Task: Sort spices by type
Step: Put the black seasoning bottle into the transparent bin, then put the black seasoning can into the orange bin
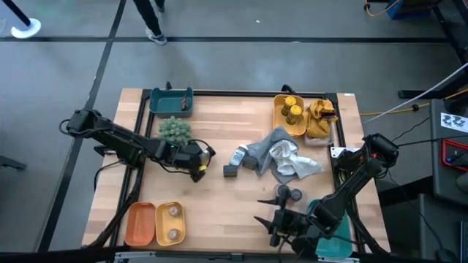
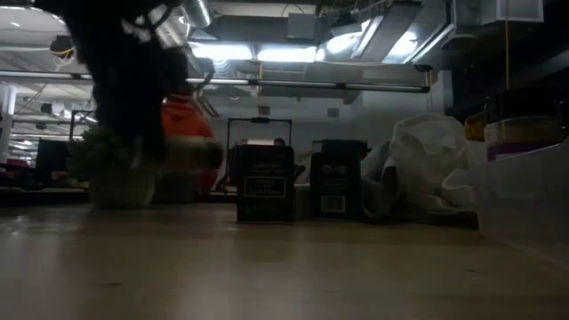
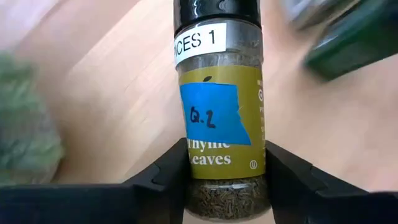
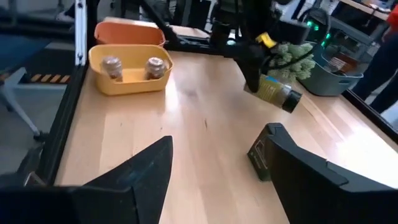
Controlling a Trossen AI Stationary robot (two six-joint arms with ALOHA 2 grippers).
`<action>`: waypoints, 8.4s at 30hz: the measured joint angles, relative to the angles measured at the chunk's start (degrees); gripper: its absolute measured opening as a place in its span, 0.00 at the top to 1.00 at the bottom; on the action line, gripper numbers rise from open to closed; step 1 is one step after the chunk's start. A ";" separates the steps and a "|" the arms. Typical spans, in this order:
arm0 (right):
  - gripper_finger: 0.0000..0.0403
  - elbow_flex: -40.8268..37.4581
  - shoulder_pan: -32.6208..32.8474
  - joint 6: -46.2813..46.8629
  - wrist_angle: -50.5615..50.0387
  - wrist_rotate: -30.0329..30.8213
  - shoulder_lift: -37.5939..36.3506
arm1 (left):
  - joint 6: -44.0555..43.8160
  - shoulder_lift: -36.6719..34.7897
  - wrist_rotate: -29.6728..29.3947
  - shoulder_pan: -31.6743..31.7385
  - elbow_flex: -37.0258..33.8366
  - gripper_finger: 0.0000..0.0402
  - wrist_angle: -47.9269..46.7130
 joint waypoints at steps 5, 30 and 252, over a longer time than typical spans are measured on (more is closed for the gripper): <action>0.37 0.00 -0.63 1.06 -0.29 -0.04 -0.60 | 6.11 0.00 0.07 -0.38 5.81 0.63 1.07; 0.37 -6.87 2.92 32.71 -19.76 21.63 -14.16 | 38.41 12.91 -0.09 -7.07 8.52 0.61 61.55; 0.44 -2.01 2.48 30.92 -27.83 -9.84 -4.13 | 35.53 19.94 3.54 2.04 8.46 0.38 30.82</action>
